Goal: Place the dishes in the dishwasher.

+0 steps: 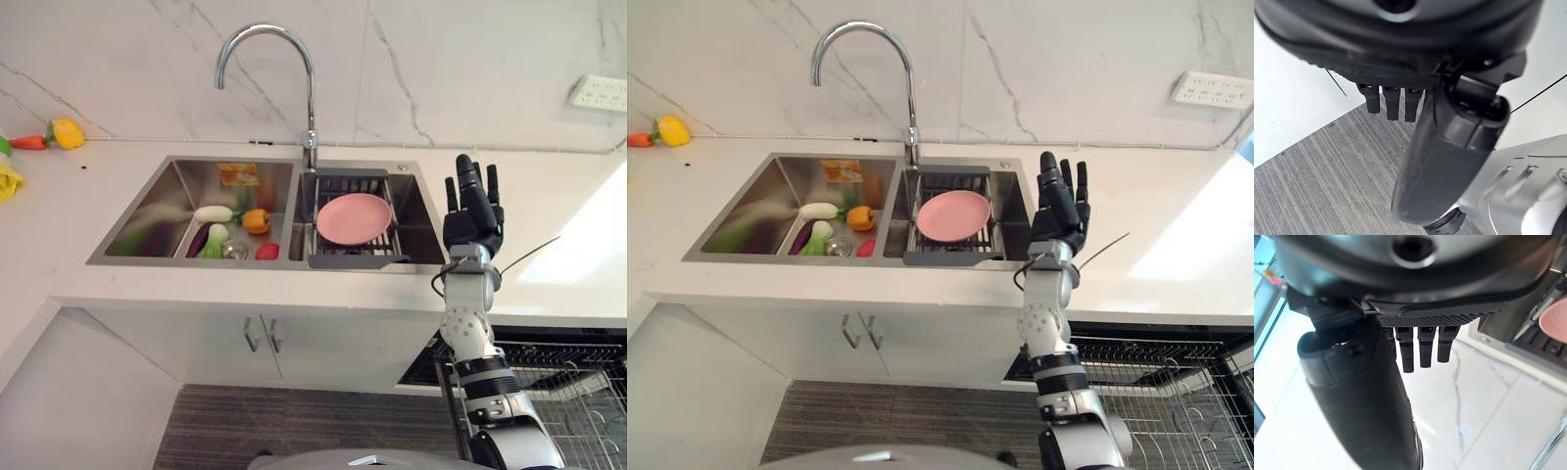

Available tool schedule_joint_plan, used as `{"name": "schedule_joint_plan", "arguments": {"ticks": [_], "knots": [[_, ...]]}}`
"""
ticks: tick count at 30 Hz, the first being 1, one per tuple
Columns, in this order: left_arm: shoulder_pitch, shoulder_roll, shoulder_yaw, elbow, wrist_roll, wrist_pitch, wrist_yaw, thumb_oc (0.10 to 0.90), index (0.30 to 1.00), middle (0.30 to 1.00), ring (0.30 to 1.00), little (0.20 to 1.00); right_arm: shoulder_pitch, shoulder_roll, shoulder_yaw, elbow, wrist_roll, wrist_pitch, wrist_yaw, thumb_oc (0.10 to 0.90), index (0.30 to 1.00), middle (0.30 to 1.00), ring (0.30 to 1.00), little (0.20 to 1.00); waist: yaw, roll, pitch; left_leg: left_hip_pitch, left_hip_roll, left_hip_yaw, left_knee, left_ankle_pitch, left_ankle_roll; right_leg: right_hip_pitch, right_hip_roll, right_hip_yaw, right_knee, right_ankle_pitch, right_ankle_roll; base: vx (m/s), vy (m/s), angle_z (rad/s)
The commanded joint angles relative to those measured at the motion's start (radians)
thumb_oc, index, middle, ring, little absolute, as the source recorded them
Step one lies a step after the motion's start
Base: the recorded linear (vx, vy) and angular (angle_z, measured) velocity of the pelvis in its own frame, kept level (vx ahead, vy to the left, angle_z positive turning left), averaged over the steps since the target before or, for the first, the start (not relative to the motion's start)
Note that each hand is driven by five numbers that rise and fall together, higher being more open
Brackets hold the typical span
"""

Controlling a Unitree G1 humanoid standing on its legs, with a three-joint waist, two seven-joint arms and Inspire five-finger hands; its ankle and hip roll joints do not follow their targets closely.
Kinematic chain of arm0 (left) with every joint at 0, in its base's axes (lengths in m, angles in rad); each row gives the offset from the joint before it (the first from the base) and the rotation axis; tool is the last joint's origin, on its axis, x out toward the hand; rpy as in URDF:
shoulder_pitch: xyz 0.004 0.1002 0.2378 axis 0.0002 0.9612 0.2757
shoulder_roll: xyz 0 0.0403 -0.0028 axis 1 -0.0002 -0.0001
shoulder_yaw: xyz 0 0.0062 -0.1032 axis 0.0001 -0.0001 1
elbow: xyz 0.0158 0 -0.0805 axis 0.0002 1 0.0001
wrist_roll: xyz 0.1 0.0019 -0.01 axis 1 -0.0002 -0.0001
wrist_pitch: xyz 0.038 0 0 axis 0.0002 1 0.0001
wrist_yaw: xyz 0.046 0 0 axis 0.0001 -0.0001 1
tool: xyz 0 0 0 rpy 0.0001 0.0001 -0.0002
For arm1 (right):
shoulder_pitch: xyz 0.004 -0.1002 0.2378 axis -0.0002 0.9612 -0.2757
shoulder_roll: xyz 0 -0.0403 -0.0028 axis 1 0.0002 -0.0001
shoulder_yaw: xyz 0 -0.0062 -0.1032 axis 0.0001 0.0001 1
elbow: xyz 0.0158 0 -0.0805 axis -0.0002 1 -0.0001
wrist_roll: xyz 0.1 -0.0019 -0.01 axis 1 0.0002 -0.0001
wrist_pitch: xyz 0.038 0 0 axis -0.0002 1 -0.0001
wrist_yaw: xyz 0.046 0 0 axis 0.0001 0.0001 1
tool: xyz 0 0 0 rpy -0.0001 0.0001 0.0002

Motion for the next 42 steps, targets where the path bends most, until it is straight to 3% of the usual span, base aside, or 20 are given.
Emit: {"name": "schedule_joint_plan", "arguments": {"ticks": [1,2,3,5,7,8,9,11,21,28,42], "knots": [[-0.054,0.059,-0.029,0.028,-0.004,0.003,0.013,0.800,0.900,0.900,0.900,0.900,-0.126,-0.096,-0.060,-0.073,-0.223,0.013,0.027,0.800,0.900,0.900,0.900,0.900,0.030,-0.014,0.045,0.017,-0.029,0.014,0.010,-0.080,0.054,0.028,-0.058,0.012,0.029,-0.103,0.045,0.00,0.000,0.00],[-0.053,0.062,-0.023,0.027,-0.001,0.000,0.009,0.800,0.900,0.900,0.900,0.900,-0.124,-0.145,-0.059,-0.057,-0.318,0.055,0.012,0.800,0.900,0.900,0.900,0.900,0.030,-0.016,0.046,0.016,-0.028,0.014,0.010,-0.079,0.054,0.028,-0.058,0.011,0.029,-0.103,0.045,0.00,0.000,0.00],[-0.053,0.062,-0.023,0.027,-0.001,0.000,0.009,0.800,0.900,0.900,0.900,0.900,-0.124,-0.145,-0.059,-0.057,-0.318,0.055,0.012,0.800,0.900,0.900,0.900,0.900,0.030,-0.016,0.046,0.016,-0.028,0.014,0.010,-0.079,0.054,0.028,-0.058,0.011,0.029,-0.103,0.045,0.01,-0.014,0.03],[-0.048,0.073,-0.013,0.028,0.032,-0.026,-0.005,0.800,0.900,0.900,0.900,0.900,-0.161,-0.375,-0.013,0.041,-0.714,0.197,0.019,0.800,0.900,0.900,0.900,0.900,0.034,-0.026,0.050,0.008,-0.023,0.009,0.010,-0.074,0.052,0.032,-0.053,0.001,0.029,-0.107,0.045,0.00,-0.016,0.03],[-0.048,0.075,-0.017,0.031,0.038,-0.031,-0.004,0.800,0.900,0.900,0.900,0.900,-0.178,-0.404,0.005,0.064,-0.757,0.202,0.018,0.800,0.900,0.900,0.900,0.900,0.036,-0.027,0.051,0.006,-0.022,0.007,0.010,-0.072,0.052,0.032,-0.053,-0.001,0.029,-0.107,0.046,-0.01,-0.008,0.03],[-0.043,0.080,-0.025,0.034,0.049,-0.039,-0.005,0.800,0.900,0.900,0.900,0.900,-0.214,-0.470,0.054,0.093,-0.877,0.216,0.021,0.800,0.900,0.900,0.900,0.900,0.043,-0.029,0.054,0.007,-0.016,0.006,0.010,-0.074,0.049,0.035,-0.048,-0.003,0.030,-0.113,0.046,0.00,0.000,0.00],[-0.044,0.078,-0.024,0.034,0.050,-0.039,-0.005,0.800,0.900,0.900,0.900,0.900,-0.217,-0.471,0.056,0.094,-0.878,0.216,0.020,0.800,0.900,0.900,0.900,0.900,0.041,-0.030,0.054,0.002,-0.020,0.004,0.010,-0.069,0.051,0.032,-0.051,-0.004,0.029,-0.109,0.046,0.00,-0.016,-0.04],[-0.046,0.082,-0.040,0.048,0.065,-0.048,0.002,0.800,0.900,0.900,0.900,0.900,-0.279,-0.542,0.143,0.141,-1.009,0.225,0.018,0.800,0.900,0.900,0.900,0.900,0.047,-0.034,0.059,0.001,-0.013,0.000,0.010,-0.070,0.047,0.034,-0.046,-0.006,0.030,-0.115,0.046,0.00,0.000,0.00],[-0.046,0.077,-0.082,0.089,0.078,-0.061,0.018,0.800,0.900,0.900,0.900,0.900,-0.448,-0.601,0.389,0.266,-1.227,0.248,0.037,0.800,0.900,0.900,0.900,0.900,0.068,-0.040,0.069,-0.017,-0.008,-0.019,0.010,-0.057,0.042,0.031,-0.038,-0.018,0.030,-0.121,0.045,0.01,-0.005,0.08],[-0.046,0.071,-0.106,0.109,0.075,-0.067,0.032,0.800,0.900,0.900,0.900,0.900,-0.546,-0.571,0.490,0.384,-1.301,0.268,0.023,0.800,0.900,0.900,0.900,0.900,0.085,-0.043,0.076,-0.041,-0.006,-0.034,0.011,-0.048,0.039,0.021,-0.035,-0.027,0.029,-0.122,0.044,0.01,-0.006,0.10],[-0.053,0.066,-0.120,0.099,0.068,-0.071,0.040,0.800,0.900,0.900,0.900,0.900,-0.586,-0.560,0.530,0.443,-1.352,0.288,0.009,0.800,0.900,0.900,0.900,0.900,0.095,-0.041,0.085,-0.062,-0.007,-0.056,0.013,-0.041,0.036,0.020,-0.037,-0.048,0.030,-0.125,0.044,0.01,-0.002,0.03]]}}
